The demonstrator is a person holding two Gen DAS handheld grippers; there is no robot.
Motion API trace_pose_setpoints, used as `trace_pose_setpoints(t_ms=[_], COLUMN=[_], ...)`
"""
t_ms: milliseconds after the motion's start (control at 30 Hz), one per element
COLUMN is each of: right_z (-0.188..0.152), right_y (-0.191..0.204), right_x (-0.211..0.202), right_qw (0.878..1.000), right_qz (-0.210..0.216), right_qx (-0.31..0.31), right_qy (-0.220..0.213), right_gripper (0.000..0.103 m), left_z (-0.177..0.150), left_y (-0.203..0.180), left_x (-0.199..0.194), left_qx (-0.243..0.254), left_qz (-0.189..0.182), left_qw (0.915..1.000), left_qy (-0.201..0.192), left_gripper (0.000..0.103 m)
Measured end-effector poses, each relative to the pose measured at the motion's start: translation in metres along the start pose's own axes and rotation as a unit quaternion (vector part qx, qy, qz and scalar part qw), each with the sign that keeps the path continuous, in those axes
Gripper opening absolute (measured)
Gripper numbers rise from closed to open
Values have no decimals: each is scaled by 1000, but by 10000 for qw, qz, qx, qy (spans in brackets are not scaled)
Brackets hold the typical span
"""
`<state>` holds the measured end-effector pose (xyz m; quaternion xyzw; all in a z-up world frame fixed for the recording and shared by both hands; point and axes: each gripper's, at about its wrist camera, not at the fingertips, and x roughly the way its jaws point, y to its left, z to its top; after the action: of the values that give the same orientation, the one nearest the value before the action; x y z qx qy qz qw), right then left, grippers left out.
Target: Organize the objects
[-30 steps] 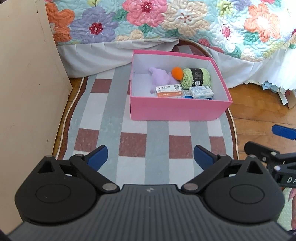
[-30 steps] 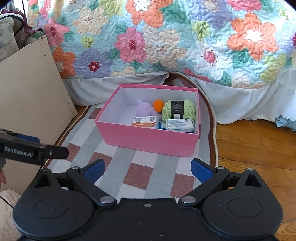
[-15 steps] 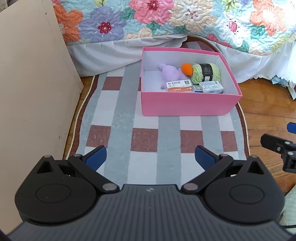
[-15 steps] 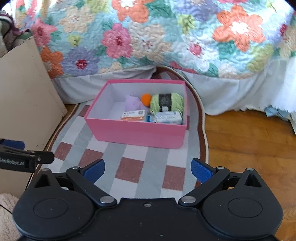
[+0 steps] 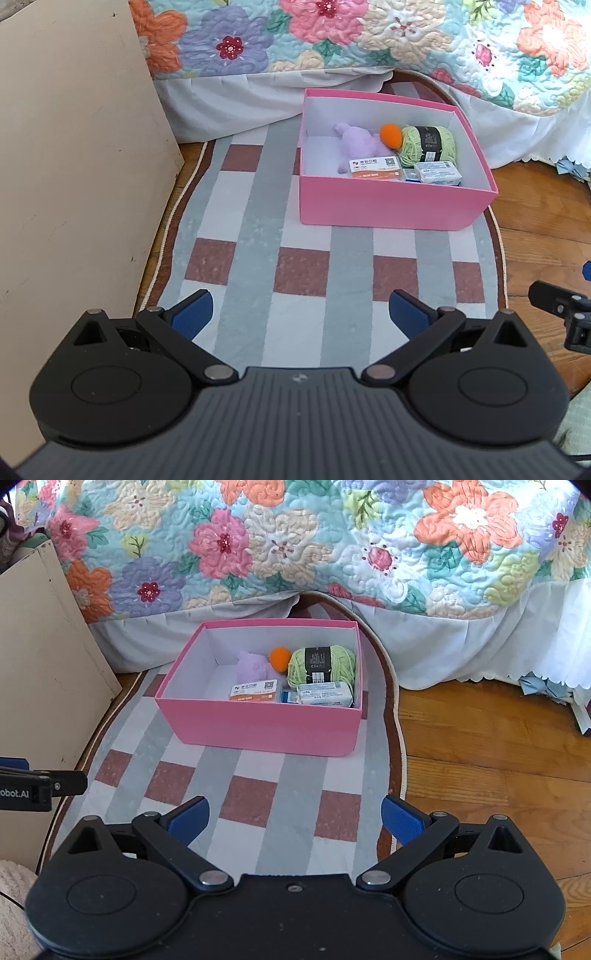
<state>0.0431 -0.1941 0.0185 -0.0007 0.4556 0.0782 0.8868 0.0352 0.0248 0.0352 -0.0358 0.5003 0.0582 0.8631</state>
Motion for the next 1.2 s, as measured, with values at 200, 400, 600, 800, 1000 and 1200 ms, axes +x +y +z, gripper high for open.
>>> trace_pose_setpoints(t_ms=[200,400,600,800,1000,1200], right_z=[-2,-4,-6,-9,-9,-9], right_y=[2,3,4,6,8,8], right_x=[-5,-9,-10,-9,-10,-10], right_qw=[10000,10000,10000,10000,9999,9999], right_qz=[0,8,8,31,22,13], right_qx=[-18,5,54,34,-4,-17], right_qy=[-9,-1,-1,75,100,107], right_gripper=[101,101,101,101,101,101], left_z=[-2,-5,-7,-14,-16,-15], left_y=[0,-2,-2,0,2,5], left_x=[-1,-1,-1,-2,-2,-3], left_qx=[18,50,56,-41,-19,-41], left_qz=[116,106,76,78,90,82], left_qw=[9999,9999,9999,9999,9999,9999], left_qy=[8,16,38,98,112,111], left_gripper=[103,103,103,103,103,103])
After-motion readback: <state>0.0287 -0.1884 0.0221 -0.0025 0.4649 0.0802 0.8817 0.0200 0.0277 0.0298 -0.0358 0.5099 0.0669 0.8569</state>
